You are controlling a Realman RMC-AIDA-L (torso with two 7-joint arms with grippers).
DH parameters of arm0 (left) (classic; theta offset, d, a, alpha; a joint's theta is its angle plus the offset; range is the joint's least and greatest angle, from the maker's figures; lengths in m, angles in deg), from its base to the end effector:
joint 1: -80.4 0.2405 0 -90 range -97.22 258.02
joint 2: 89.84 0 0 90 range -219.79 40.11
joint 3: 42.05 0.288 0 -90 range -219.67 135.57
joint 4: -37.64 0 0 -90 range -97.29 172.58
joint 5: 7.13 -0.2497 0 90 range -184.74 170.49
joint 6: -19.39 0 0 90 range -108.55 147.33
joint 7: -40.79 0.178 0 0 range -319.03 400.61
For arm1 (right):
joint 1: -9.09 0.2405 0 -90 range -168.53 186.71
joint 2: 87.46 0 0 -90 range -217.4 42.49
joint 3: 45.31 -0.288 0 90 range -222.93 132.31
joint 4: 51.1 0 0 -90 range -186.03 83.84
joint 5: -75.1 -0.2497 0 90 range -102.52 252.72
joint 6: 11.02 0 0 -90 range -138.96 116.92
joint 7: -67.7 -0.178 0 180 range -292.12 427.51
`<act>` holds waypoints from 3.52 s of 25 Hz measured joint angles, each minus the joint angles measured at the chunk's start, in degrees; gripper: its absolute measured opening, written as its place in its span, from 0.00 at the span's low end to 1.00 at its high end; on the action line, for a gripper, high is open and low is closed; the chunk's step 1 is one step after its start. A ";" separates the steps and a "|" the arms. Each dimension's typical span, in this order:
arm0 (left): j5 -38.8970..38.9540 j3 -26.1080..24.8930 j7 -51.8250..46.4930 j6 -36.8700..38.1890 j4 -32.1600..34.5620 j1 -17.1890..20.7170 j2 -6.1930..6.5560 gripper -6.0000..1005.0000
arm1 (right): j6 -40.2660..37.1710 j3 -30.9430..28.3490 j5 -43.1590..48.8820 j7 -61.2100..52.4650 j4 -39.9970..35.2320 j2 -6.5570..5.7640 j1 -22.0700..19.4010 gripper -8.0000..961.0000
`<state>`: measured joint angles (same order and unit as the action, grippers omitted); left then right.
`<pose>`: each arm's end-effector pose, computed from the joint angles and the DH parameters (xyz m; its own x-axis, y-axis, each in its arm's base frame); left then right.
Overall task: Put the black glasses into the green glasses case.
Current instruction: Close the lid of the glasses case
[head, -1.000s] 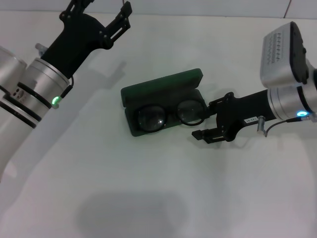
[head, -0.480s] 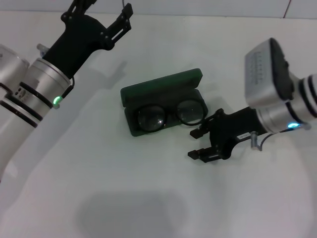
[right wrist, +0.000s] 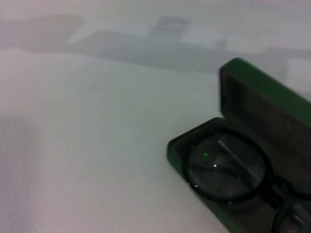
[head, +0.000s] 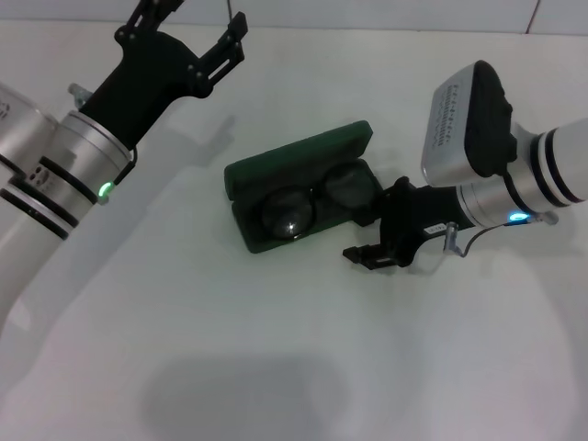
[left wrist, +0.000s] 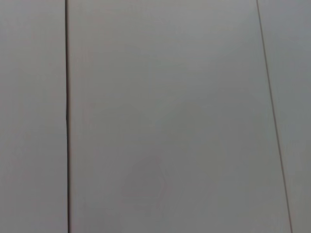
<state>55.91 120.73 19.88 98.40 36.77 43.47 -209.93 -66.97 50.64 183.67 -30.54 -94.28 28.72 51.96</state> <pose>-0.2833 0.4268 -0.0687 0.6573 -0.1938 0.7283 0.5551 -0.5291 -0.6418 0.1976 0.4416 -0.1570 0.9936 -0.1078 0.0336 -0.0988 -0.9742 -0.2031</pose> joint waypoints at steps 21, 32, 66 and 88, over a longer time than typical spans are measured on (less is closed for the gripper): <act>15.99 -0.74 14.72 -6.54 10.78 3.50 -0.42 0.86 | -5.62 -15.48 -10.39 7.78 -11.45 -0.69 -14.38 0.54; 10.35 -0.09 -2.63 -10.41 6.48 0.50 0.27 0.70 | -13.08 -7.30 -8.11 11.42 2.25 -0.05 -0.87 0.55; 6.88 -0.09 -5.19 -10.42 3.49 -1.04 0.34 0.72 | -8.03 -2.29 -9.77 10.40 -2.87 -0.81 -0.77 0.57; -54.45 0.17 -63.58 -12.15 -21.79 -22.37 1.24 0.74 | -6.66 -34.50 -16.76 19.88 -6.16 -0.76 -19.12 0.59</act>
<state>1.47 120.90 -43.70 86.25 14.98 21.10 -208.68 -73.64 16.14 166.91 -10.66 -100.44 27.96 32.84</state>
